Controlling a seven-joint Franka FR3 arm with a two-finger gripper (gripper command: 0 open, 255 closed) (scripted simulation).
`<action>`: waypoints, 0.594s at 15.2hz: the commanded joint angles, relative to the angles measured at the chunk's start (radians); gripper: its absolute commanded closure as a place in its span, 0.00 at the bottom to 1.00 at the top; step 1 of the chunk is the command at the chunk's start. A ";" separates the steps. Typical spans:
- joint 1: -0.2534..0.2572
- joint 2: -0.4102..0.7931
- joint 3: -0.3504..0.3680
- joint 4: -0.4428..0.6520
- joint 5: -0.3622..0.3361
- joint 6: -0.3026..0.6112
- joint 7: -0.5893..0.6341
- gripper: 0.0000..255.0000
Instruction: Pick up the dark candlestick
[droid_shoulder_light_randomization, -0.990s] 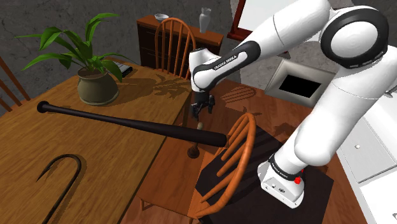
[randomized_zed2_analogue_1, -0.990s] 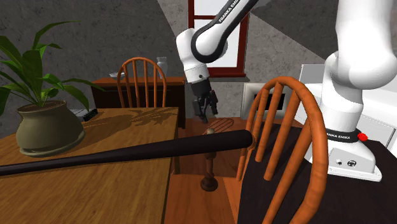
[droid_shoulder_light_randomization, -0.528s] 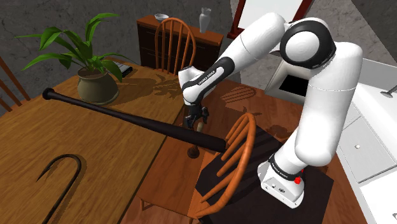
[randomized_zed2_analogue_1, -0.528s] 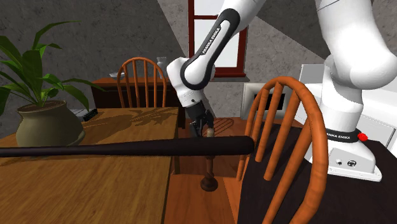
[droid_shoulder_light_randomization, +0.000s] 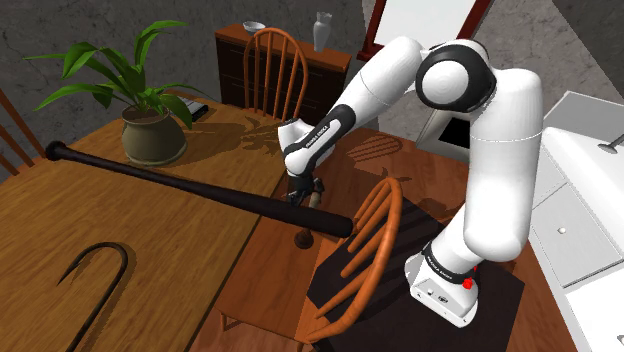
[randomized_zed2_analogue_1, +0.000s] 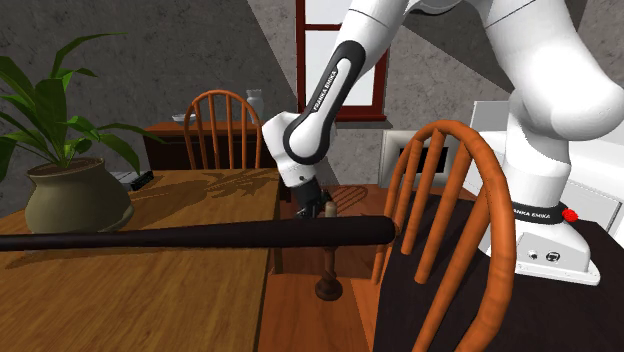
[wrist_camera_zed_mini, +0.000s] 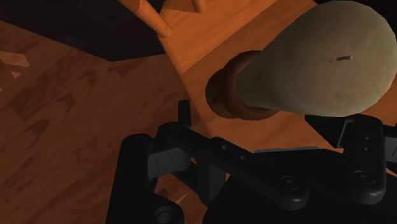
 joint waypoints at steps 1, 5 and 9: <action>0.008 0.034 0.007 0.005 -0.001 0.002 -0.002 0.00; 0.006 0.040 0.004 0.004 -0.003 0.010 -0.005 1.00; 0.006 0.038 0.005 0.001 -0.003 0.010 -0.005 1.00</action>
